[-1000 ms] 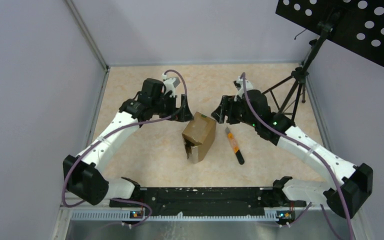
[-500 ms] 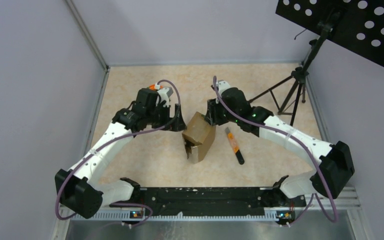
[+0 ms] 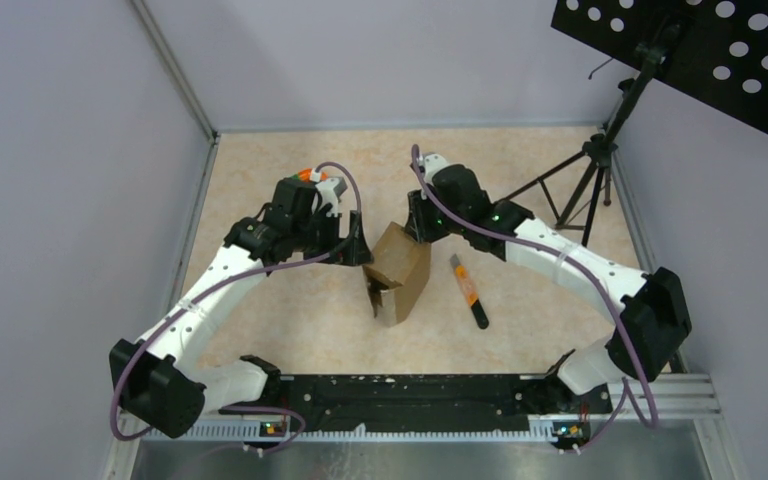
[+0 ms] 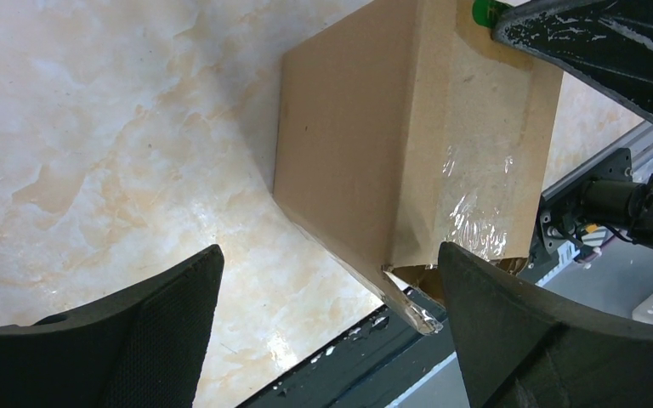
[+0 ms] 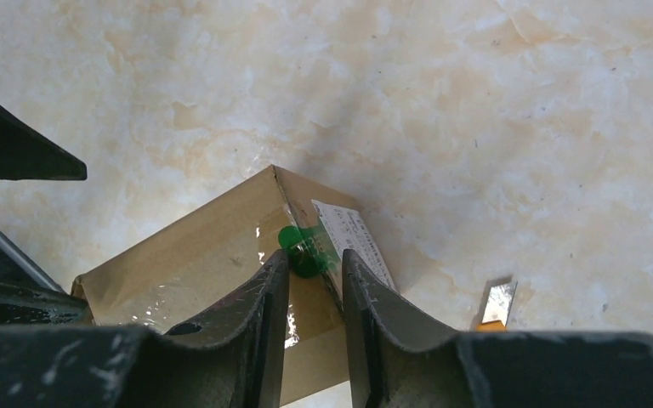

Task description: Unpack the express box

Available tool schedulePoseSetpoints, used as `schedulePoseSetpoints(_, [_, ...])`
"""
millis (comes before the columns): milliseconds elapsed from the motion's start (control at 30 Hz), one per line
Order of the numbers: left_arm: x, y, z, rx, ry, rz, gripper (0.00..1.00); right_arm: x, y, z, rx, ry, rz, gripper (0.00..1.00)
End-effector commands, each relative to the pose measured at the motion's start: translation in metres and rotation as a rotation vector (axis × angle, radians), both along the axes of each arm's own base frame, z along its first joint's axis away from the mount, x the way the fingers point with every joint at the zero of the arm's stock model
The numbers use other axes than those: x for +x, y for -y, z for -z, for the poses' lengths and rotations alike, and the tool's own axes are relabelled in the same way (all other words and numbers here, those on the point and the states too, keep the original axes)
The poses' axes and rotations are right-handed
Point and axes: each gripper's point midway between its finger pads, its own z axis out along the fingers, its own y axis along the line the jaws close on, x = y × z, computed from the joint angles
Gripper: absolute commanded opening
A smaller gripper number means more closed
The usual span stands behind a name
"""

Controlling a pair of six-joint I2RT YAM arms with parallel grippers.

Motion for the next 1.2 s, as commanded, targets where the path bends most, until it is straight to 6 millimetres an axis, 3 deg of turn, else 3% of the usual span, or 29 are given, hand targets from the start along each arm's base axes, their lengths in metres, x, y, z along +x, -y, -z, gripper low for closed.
schedulePoseSetpoints(0, [0.002, 0.004, -0.015, -0.036, 0.043, 0.025, 0.97, 0.008, 0.011, 0.015, -0.032, -0.051, 0.017, 0.26])
schedulePoseSetpoints(467, [0.005, 0.024, -0.041, -0.145, 0.075, 0.081, 0.98, 0.036, 0.023, 0.065, -0.019, -0.121, 0.060, 0.20])
schedulePoseSetpoints(867, [0.007, 0.035, -0.043, -0.191, 0.062, 0.115, 0.98, 0.069, 0.003, 0.103, -0.035, -0.154, 0.076, 0.19])
schedulePoseSetpoints(1067, [0.003, 0.040, -0.040, -0.201, 0.041, 0.125, 0.98, 0.085, -0.006, 0.103, -0.038, -0.153, 0.094, 0.19])
schedulePoseSetpoints(1167, [-0.001, 0.041, -0.028, -0.156, 0.027, 0.111, 0.96, 0.090, -0.002, 0.091, -0.048, -0.146, 0.131, 0.20])
